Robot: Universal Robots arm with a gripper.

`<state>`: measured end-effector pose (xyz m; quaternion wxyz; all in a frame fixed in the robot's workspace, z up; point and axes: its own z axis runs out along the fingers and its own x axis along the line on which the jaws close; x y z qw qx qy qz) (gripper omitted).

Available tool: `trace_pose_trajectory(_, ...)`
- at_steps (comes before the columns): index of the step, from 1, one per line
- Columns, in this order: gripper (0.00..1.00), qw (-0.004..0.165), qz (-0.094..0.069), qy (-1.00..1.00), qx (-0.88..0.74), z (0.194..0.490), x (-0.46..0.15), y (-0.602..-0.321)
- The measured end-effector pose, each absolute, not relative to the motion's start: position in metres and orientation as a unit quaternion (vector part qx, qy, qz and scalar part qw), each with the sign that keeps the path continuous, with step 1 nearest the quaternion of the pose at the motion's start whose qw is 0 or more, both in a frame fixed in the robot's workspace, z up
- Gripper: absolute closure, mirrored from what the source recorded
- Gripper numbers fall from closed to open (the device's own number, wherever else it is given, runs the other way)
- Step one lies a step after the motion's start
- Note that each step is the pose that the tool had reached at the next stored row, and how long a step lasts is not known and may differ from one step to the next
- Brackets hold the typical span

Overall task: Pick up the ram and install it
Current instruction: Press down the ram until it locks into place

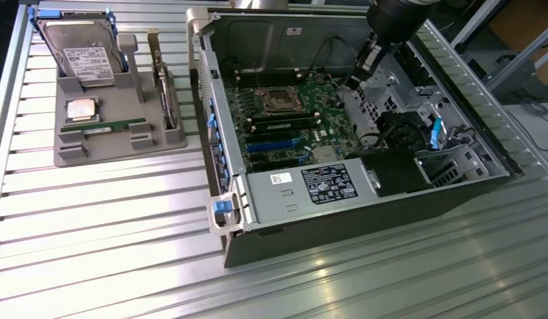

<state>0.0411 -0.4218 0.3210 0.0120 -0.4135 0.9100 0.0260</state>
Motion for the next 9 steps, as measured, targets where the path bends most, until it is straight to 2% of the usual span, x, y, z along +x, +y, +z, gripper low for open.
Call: trace_pose_trajectory(9,0.89,0.014,0.025,0.937,-0.347,0.321,0.0411,-0.4218)
